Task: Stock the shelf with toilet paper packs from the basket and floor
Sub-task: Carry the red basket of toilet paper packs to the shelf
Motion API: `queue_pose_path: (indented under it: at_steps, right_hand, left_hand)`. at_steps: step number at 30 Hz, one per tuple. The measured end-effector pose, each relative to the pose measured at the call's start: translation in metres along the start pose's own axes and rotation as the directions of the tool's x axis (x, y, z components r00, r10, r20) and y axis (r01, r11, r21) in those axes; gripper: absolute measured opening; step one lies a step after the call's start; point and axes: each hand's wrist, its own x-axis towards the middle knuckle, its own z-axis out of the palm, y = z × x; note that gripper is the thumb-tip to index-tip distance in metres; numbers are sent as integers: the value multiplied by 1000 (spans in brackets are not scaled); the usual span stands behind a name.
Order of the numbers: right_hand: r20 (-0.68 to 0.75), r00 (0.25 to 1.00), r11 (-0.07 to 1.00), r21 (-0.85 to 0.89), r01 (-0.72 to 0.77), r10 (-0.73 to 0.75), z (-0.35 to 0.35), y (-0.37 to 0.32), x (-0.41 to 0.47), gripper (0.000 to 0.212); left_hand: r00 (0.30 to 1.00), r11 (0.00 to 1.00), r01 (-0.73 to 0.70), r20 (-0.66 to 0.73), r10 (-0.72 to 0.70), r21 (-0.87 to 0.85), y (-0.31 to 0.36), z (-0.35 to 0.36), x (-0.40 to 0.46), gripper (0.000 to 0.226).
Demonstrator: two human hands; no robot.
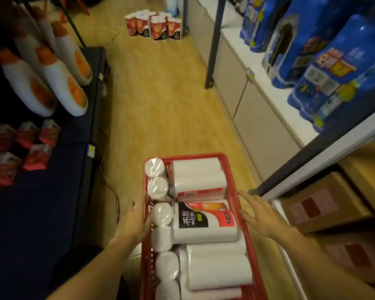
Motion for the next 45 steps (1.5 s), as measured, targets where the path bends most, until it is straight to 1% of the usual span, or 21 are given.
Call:
queue_pose_path:
  at_steps: [2, 4, 5, 6, 9, 11, 13, 15, 19, 24, 28, 32, 35, 38, 42, 45]
  right_hand:
    - [35, 999, 999, 41, 5, -6, 21, 10, 3, 56]
    - [89, 996, 995, 95, 12, -20, 48, 29, 10, 56]
    - [120, 993, 995, 101, -14, 2, 58, 37, 15, 57]
    - [139, 990, 994, 104, -34, 19, 59, 36, 13, 59]
    - [119, 993, 985, 168, -38, 18, 54, 23, 17, 60]
    - [122, 992, 976, 214, -34, 8, 54, 23, 25, 61]
    - [138, 990, 977, 212, -31, 1, 54, 21, 29, 65]
    - [155, 988, 970, 241, -34, -4, 58, 22, 34, 65]
    - [119, 993, 938, 340, -63, 23, 68, 24, 44, 53]
    - [101, 994, 915, 396, -73, 36, 78, 24, 53, 44]
    - [50, 998, 888, 456, -61, 43, 82, 21, 54, 39]
    - [-2, 998, 849, 527, -49, 59, 85, 20, 47, 37]
    - [4, 996, 825, 560, -73, 85, 74, 17, 38, 36]
    - [14, 991, 786, 608, -111, 130, 42, 6, 22, 36]
    - [34, 984, 737, 658, -152, 172, -32, -18, -7, 35]
    - [58, 981, 744, 643, -178, 185, -100, -40, -30, 33]
  left_hand:
    - [998, 1000, 15, 67, -14, -7, -17, 15, 4, 69]
    - [986, 1000, -20, 164, 19, 2, -35, 30, 3, 70]
    - [985, 999, -36, 170, 37, -6, -42, 38, 3, 69]
    - [986, 999, -33, 163, 35, -17, -45, 43, 1, 67]
    - [1000, 993, -29, 6, 30, -114, -50, 56, 0, 63]
    - [998, 981, -21, -67, 8, -191, -45, 61, -1, 61]
    - [996, 966, 19, -81, -41, -258, -37, 62, -3, 60]
    - [993, 957, 42, -93, -71, -286, -34, 62, -2, 58]
    - [985, 949, 55, -140, -103, -309, -34, 65, 3, 52]
    - [970, 929, 109, -165, -177, -355, -27, 67, 3, 49]
    - [970, 936, 108, -171, -173, -334, -21, 66, 4, 47]
    - [977, 948, 128, -130, -172, -292, -26, 64, 9, 45]
    - [986, 953, 107, -90, -137, -284, -17, 49, 7, 44]
    - [989, 958, 113, -67, -136, -265, 6, 17, 0, 41]
    - [991, 966, 119, -35, -130, -228, 50, -51, -19, 39]
    - [991, 963, 126, -9, -132, -238, 88, -105, -41, 41]
